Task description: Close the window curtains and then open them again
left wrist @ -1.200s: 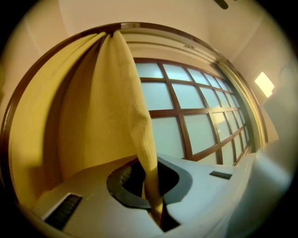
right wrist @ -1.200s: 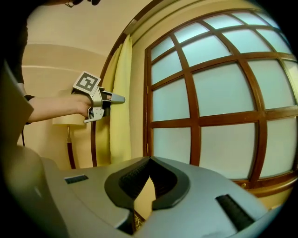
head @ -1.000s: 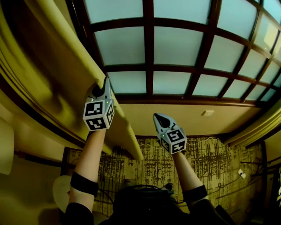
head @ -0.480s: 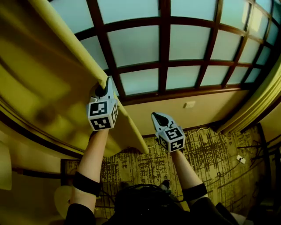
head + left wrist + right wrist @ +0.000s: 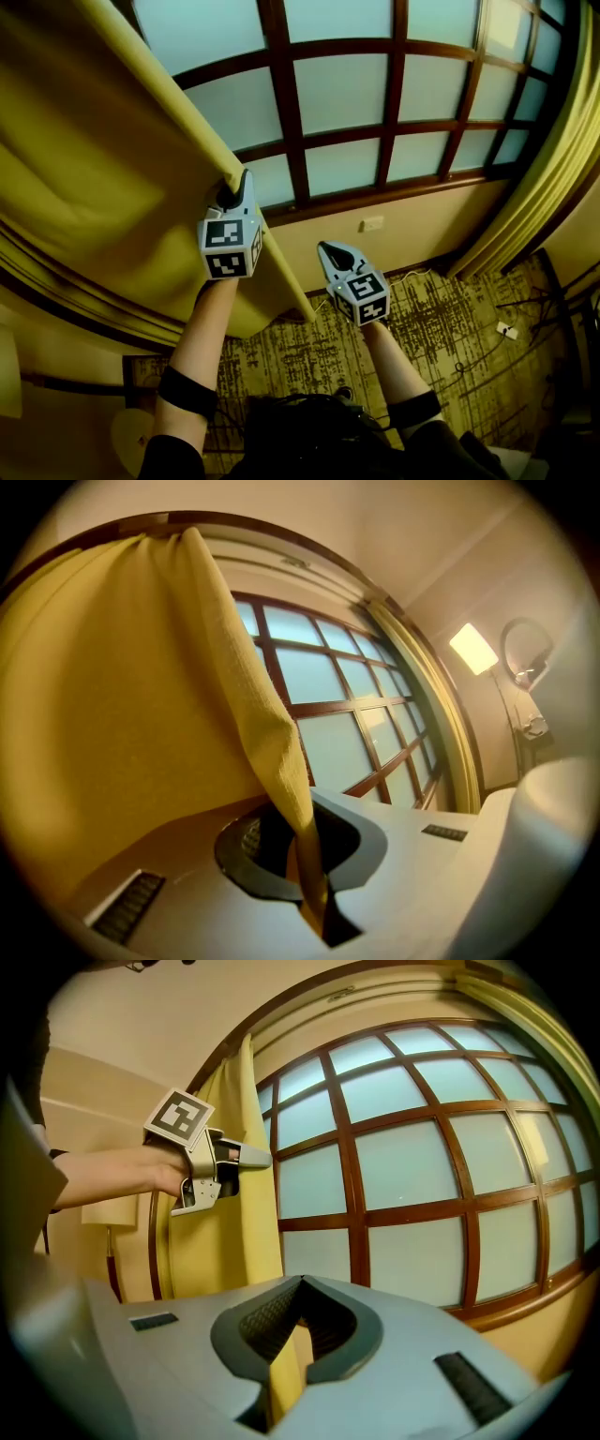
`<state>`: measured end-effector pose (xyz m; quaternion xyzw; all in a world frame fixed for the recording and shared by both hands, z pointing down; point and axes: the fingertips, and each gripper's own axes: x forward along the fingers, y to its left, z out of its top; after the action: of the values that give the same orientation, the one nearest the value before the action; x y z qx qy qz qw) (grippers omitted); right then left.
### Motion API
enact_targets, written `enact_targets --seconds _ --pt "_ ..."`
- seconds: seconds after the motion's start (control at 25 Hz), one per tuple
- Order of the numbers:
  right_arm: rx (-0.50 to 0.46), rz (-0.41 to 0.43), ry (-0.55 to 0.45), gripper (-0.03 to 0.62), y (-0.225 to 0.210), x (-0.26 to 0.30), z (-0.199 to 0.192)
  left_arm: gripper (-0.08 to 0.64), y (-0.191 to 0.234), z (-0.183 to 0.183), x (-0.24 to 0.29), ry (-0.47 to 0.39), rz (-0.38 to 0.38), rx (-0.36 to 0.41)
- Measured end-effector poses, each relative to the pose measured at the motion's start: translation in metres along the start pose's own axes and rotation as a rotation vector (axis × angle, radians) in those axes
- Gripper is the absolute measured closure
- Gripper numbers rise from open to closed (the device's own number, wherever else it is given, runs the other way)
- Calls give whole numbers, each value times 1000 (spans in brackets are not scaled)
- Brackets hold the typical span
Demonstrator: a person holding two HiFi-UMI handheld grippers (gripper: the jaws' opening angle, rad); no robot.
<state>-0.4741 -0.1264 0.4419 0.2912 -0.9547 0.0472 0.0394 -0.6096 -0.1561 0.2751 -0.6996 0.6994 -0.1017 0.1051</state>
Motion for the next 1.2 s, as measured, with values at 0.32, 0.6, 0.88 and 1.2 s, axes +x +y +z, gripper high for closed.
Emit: enact_targets --seconds 0.32,0.6,0.88,1.2 --pt "7 -51 7 592 -58 -45 -6 560 -115 38 35 -44 -140 -9" --pt "17 -101 5 592 -90 -65 -4 560 -140 47 53 -73 -177 6" --pt "25 -164 40 592 -100 -61 -12 560 -122 37 62 -85 -183 -36" --pt "-6 -201 41 592 -109 -45 -6 560 -99 24 71 -102 -180 -51"
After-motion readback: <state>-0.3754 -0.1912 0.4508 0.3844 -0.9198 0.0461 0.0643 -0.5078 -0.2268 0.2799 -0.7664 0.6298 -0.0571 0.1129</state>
